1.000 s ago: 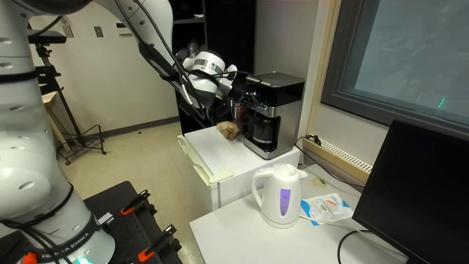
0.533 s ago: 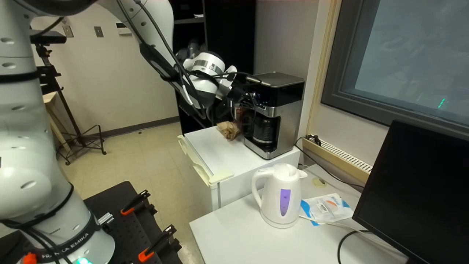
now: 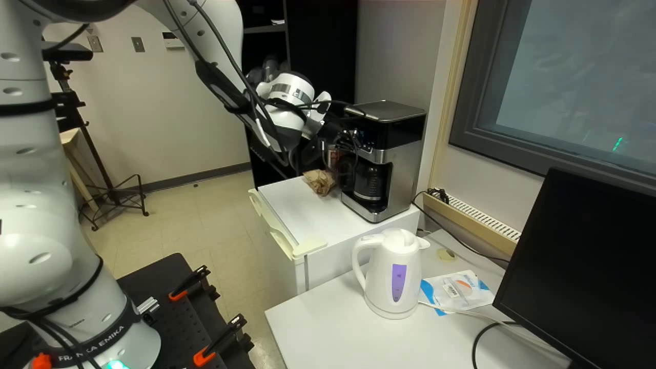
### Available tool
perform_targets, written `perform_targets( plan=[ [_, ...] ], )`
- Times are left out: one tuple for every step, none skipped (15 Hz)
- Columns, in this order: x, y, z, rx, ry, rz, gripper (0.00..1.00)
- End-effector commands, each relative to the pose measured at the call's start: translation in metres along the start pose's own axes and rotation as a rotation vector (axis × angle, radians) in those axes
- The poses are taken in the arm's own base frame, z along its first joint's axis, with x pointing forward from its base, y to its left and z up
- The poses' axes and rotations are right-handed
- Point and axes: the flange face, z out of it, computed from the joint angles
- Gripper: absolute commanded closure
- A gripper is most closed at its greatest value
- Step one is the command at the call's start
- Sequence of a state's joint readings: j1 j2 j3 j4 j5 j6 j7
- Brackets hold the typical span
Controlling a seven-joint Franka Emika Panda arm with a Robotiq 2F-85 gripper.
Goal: Press a button on the coffee maker
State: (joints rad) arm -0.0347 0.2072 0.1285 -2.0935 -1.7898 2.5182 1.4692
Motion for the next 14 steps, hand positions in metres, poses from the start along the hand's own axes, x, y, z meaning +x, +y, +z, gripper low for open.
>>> perform_targets(
  plan=[
    [0.008, -0.003, 0.008, 0.008, 0.034, 0.014, 0.98],
    [0.008, -0.004, 0.008, 0.008, 0.036, 0.015, 0.98],
    [0.008, -0.004, 0.008, 0.009, 0.036, 0.015, 0.98],
    [0.008, -0.004, 0.008, 0.009, 0.037, 0.016, 0.98],
    [0.008, -0.004, 0.008, 0.01, 0.038, 0.017, 0.98],
    [0.008, -0.004, 0.008, 0.01, 0.039, 0.018, 0.98],
    [0.008, -0.003, 0.007, 0.011, 0.041, 0.02, 0.98],
    [0.007, -0.001, 0.005, 0.013, 0.044, 0.022, 0.98],
    [0.005, 0.0, 0.002, 0.015, 0.046, 0.023, 0.98],
    [0.003, 0.003, -0.003, 0.021, 0.049, 0.023, 0.98],
    [0.0, 0.006, -0.007, 0.025, 0.051, 0.022, 0.98],
    [-0.004, 0.009, -0.013, 0.029, 0.058, 0.016, 0.98],
    [-0.008, 0.011, -0.018, 0.039, 0.065, 0.008, 0.98],
    [-0.013, 0.014, -0.025, 0.048, 0.076, 0.003, 0.98]
  ],
)
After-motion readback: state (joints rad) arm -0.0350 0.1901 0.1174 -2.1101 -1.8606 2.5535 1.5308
